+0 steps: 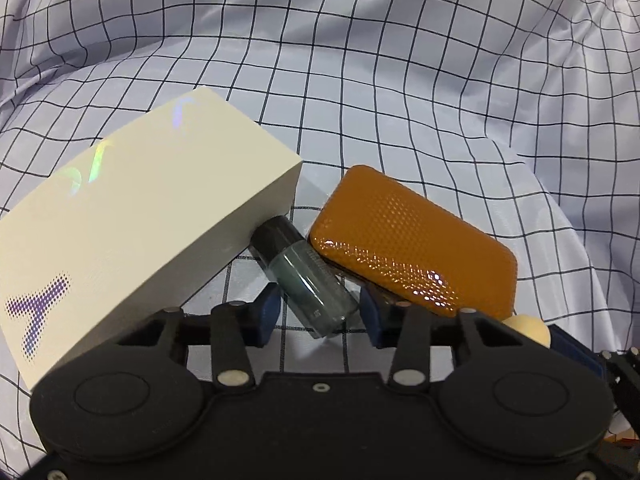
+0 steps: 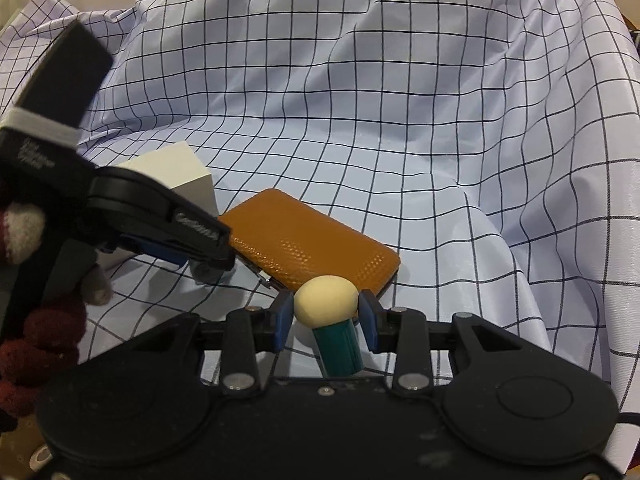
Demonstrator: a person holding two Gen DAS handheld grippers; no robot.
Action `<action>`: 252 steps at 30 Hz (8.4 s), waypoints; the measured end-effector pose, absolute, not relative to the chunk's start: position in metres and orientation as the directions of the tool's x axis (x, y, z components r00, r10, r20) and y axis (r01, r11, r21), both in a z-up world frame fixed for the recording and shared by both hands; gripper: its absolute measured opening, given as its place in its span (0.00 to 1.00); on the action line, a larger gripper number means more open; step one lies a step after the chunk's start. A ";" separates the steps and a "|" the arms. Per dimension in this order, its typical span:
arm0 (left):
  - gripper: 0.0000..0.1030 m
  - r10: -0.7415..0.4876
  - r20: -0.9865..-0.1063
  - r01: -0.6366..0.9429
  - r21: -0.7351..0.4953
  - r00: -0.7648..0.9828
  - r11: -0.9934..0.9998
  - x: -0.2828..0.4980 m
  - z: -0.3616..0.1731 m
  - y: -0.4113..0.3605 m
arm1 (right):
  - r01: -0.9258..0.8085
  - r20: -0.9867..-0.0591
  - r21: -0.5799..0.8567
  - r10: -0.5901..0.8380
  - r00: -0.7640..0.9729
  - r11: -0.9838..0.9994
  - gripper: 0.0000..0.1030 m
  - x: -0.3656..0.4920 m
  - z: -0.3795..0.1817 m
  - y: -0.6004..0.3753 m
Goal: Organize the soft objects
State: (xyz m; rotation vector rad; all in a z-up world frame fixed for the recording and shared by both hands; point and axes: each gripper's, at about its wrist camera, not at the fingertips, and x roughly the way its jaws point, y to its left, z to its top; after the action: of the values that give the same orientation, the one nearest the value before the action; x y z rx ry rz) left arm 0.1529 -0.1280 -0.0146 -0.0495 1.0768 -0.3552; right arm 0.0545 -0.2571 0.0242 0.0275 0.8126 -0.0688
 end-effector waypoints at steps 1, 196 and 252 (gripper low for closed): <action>0.40 -0.312 -0.852 0.265 -0.214 0.421 0.940 0.152 -0.014 -0.127 | 0.076 -0.726 0.000 -0.052 0.686 0.997 0.33 0.054 0.024 -0.259; 0.66 -0.392 -0.742 0.497 -0.091 0.544 0.863 0.066 0.067 -0.093 | 0.390 -0.635 0.073 -0.259 0.728 0.918 0.57 0.028 0.078 -0.279; 0.66 -0.167 -0.890 0.154 -0.110 0.425 0.982 -0.089 0.011 -0.025 | 0.189 -0.759 0.250 0.072 0.647 0.950 0.57 -0.170 0.047 -0.182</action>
State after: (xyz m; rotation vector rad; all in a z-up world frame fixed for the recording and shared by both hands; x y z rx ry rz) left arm -0.0893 -0.0248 0.0106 -0.0124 1.1136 -0.2006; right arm -0.1701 -0.1820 0.0469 0.3221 0.8687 -0.0679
